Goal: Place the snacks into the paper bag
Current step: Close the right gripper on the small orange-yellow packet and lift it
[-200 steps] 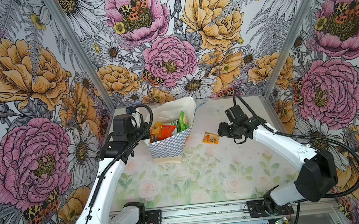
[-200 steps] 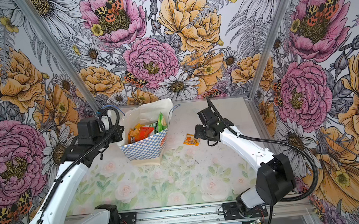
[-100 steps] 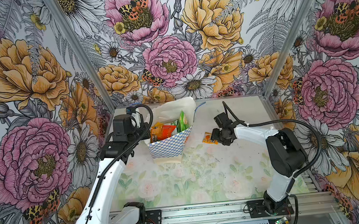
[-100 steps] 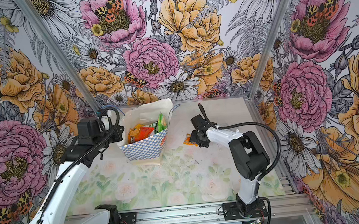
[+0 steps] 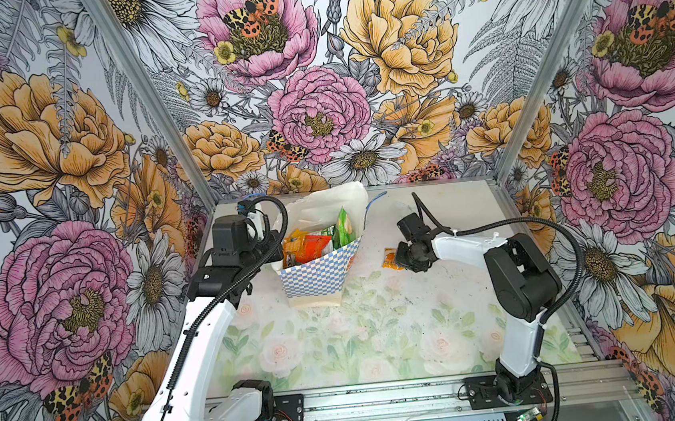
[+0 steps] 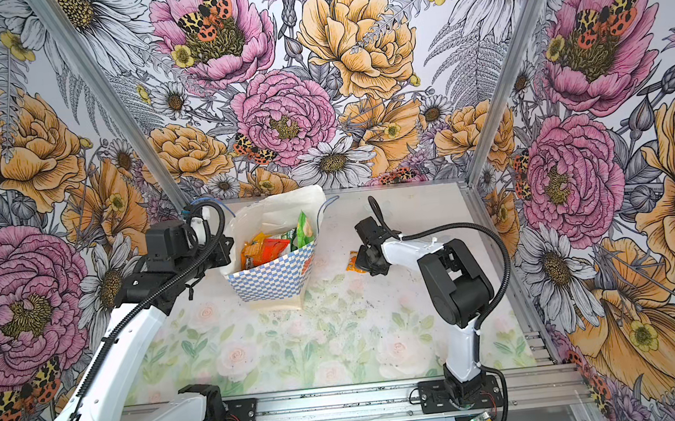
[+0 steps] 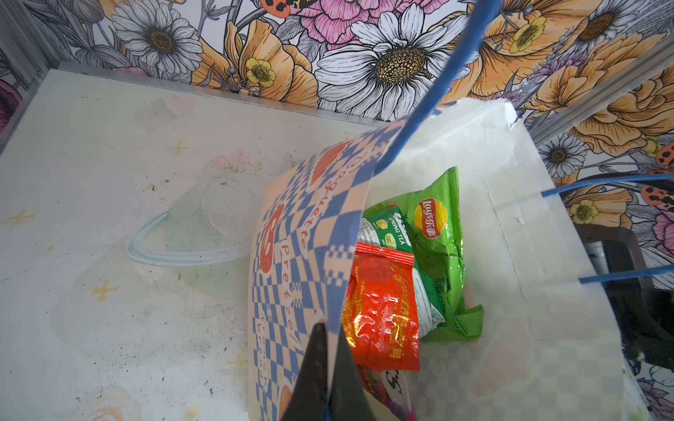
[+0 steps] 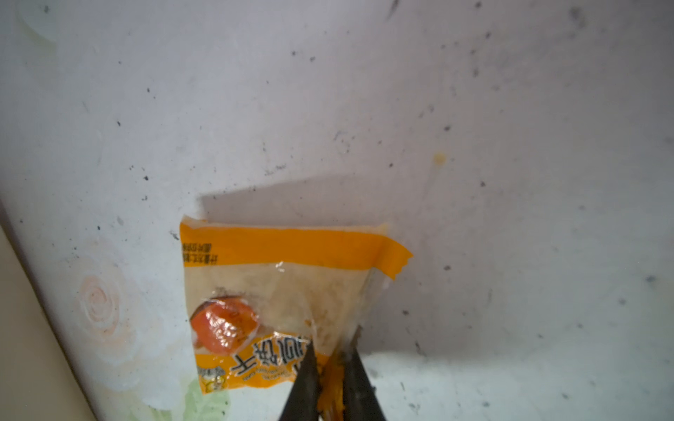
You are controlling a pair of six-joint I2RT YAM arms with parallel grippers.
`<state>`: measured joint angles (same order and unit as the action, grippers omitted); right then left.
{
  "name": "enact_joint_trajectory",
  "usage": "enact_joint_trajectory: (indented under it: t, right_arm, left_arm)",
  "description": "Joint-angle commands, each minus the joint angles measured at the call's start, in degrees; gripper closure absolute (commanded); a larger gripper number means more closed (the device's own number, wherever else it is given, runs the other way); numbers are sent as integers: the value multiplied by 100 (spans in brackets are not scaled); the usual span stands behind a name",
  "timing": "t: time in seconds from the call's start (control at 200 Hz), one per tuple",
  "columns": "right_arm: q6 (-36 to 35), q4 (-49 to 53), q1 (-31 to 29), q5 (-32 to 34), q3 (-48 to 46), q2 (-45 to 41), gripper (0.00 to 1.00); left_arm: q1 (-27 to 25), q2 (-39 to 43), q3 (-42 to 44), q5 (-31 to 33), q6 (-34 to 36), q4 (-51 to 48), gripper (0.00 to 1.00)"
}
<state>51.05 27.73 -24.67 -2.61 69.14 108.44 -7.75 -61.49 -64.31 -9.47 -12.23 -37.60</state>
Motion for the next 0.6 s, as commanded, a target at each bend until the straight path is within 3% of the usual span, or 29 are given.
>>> enact_joint_trajectory:
  t: [0.0, 0.155, 0.4, 0.595]
  right_arm:
    - [-42, -152, 24, 213, -138, -288, 94]
    - [-124, -179, 32, 343, -379, -768, 100]
    - [-274, -163, 40, 302, -659, -1404, 100]
    - [-441, 110, 26, 386, -632, -2589, 100]
  left_arm:
    - [-34, 129, -81, -5, 10, 407, 100]
    - [-34, 111, -74, -19, -3, 412, 100]
    - [-37, 105, -75, 12, 6, 412, 100]
    - [-38, 90, -77, 11, 1, 407, 100]
